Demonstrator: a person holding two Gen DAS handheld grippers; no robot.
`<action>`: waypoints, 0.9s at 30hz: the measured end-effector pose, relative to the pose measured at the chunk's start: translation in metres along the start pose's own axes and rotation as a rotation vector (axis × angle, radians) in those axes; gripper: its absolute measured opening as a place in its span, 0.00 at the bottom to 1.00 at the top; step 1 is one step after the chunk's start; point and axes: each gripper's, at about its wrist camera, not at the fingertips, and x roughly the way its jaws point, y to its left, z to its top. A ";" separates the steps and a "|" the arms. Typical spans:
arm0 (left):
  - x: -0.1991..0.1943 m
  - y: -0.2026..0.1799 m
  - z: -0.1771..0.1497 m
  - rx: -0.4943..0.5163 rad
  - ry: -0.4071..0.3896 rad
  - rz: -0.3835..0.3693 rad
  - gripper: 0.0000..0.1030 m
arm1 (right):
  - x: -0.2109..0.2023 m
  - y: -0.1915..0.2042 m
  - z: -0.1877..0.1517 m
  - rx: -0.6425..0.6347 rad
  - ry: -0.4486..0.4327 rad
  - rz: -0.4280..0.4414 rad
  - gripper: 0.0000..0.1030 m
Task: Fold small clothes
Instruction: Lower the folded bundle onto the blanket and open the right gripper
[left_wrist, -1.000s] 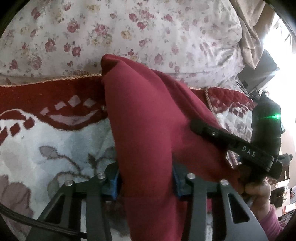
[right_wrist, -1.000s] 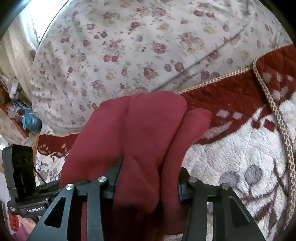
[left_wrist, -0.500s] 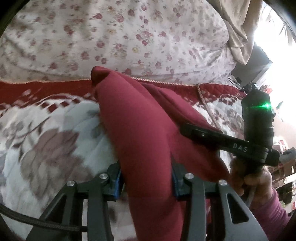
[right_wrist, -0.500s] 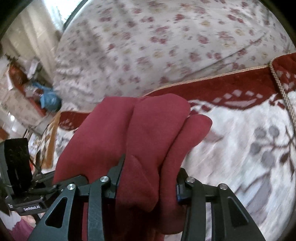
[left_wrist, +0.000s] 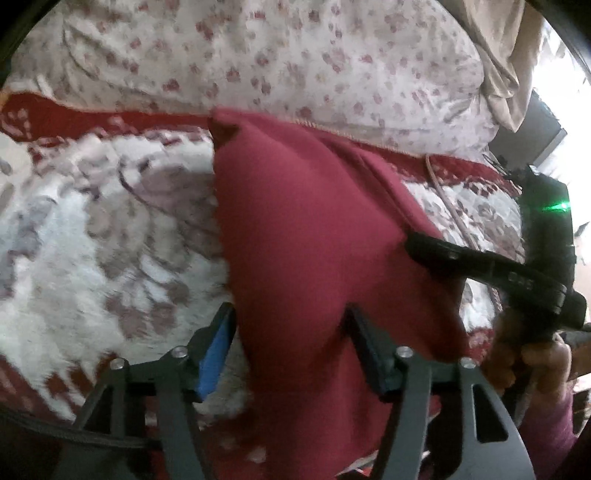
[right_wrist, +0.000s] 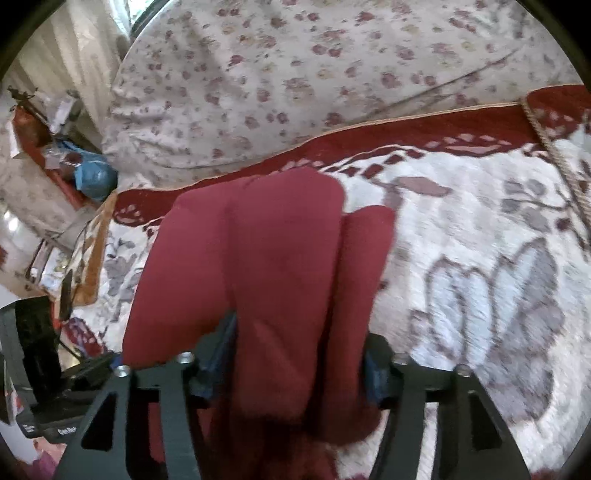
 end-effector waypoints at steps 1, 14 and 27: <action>-0.006 0.000 0.001 0.011 -0.023 0.023 0.67 | -0.008 -0.001 -0.001 0.006 -0.016 -0.009 0.66; 0.011 0.013 0.051 0.003 -0.111 0.267 0.80 | -0.024 0.060 0.010 -0.165 -0.107 -0.002 0.59; 0.044 0.010 0.048 0.024 -0.153 0.244 0.91 | 0.022 0.024 -0.002 -0.188 -0.036 -0.155 0.52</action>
